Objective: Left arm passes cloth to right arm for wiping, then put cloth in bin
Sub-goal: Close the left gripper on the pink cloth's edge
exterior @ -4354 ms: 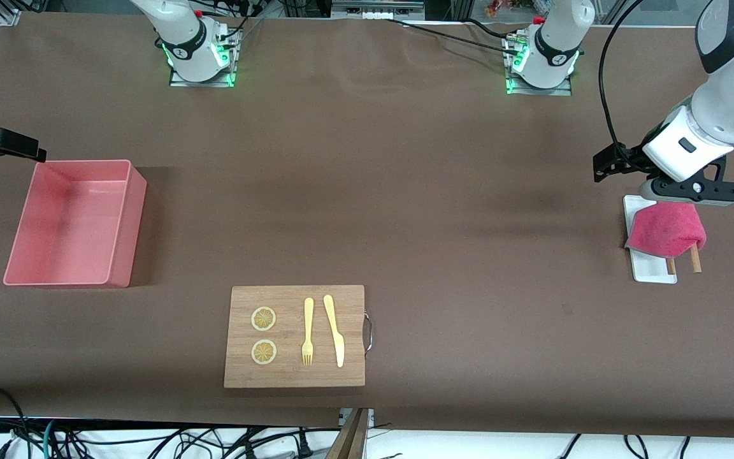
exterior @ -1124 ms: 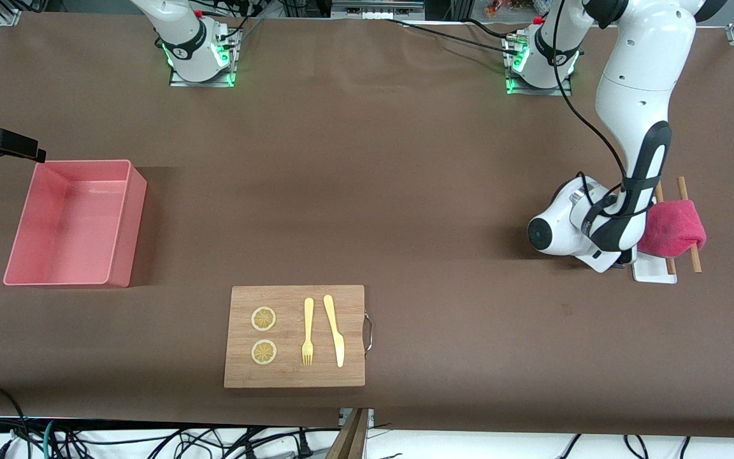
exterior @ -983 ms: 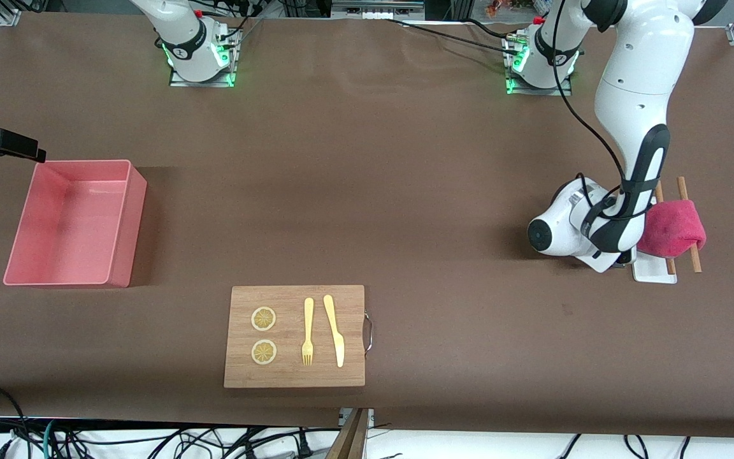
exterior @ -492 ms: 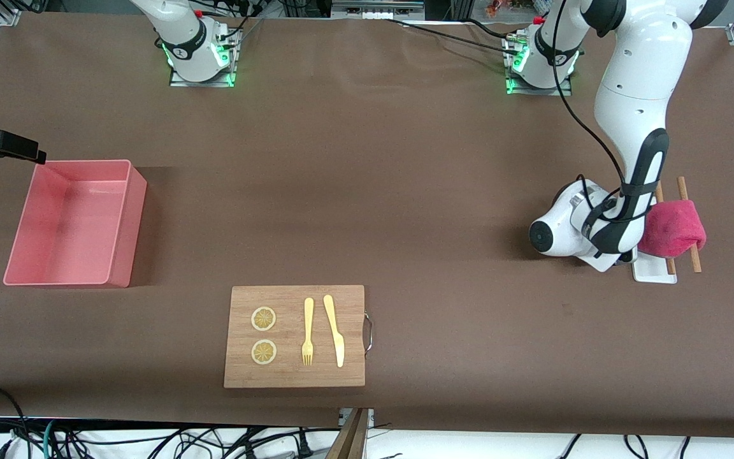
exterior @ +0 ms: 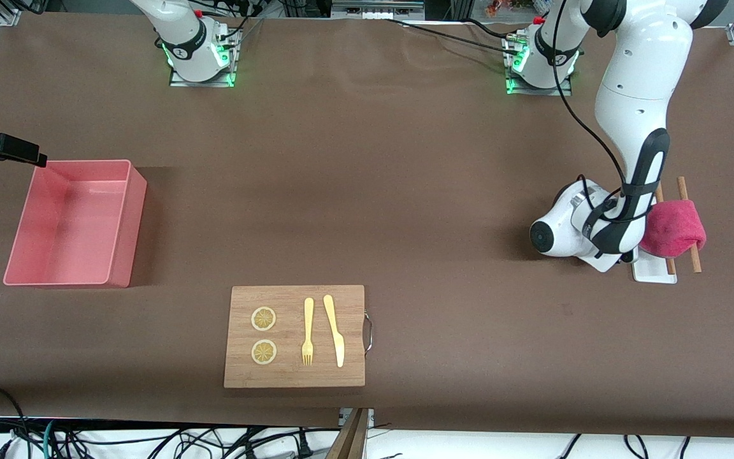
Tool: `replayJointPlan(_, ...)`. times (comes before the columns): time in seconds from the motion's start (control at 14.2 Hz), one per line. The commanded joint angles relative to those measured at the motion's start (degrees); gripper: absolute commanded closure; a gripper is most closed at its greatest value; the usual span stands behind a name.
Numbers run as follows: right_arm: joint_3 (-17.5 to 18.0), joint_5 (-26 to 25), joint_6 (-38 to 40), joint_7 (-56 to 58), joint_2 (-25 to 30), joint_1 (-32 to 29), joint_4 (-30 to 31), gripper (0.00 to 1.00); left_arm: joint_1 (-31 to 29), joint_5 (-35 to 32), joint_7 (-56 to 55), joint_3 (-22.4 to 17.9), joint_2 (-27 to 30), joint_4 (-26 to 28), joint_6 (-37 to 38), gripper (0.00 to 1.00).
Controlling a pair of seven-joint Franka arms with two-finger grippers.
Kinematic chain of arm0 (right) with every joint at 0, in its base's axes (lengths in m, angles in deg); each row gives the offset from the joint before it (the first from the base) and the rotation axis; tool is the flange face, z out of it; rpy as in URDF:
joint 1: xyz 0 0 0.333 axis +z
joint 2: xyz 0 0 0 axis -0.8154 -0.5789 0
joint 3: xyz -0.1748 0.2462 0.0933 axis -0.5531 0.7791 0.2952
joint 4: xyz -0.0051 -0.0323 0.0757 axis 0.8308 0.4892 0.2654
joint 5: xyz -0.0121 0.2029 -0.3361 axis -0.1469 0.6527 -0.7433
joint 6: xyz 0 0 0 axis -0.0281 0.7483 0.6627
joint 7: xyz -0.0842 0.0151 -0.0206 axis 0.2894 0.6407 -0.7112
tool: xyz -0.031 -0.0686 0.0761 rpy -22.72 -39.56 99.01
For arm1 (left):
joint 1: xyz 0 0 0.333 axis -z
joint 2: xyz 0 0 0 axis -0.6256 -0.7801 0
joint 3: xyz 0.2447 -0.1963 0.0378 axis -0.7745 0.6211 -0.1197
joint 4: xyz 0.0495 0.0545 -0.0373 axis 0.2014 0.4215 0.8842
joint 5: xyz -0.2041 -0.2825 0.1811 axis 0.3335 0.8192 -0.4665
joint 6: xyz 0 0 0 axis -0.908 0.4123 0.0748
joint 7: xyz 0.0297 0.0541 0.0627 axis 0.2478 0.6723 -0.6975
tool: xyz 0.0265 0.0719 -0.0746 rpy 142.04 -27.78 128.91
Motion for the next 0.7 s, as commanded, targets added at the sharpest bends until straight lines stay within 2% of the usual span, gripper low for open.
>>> replayJointPlan(0.0,0.12,0.85,0.08,0.28,-0.38,-0.2,-1.12,0.0,-0.03,-1.21,1.6,-0.08,-0.42,-0.78,0.5,1.0)
replayJointPlan(0.42,0.12,1.11,0.08,0.55,-0.29,-0.2,-1.12,0.0,0.06,1.41,6.07,1.06,1.33,-1.39,0.68,1.0)
replayJointPlan(0.63,0.12,1.2,0.08,0.55,-0.38,-0.2,-1.12,0.0,-0.29,12.2,14.05,5.71,6.07,-4.28,5.66,1.0)
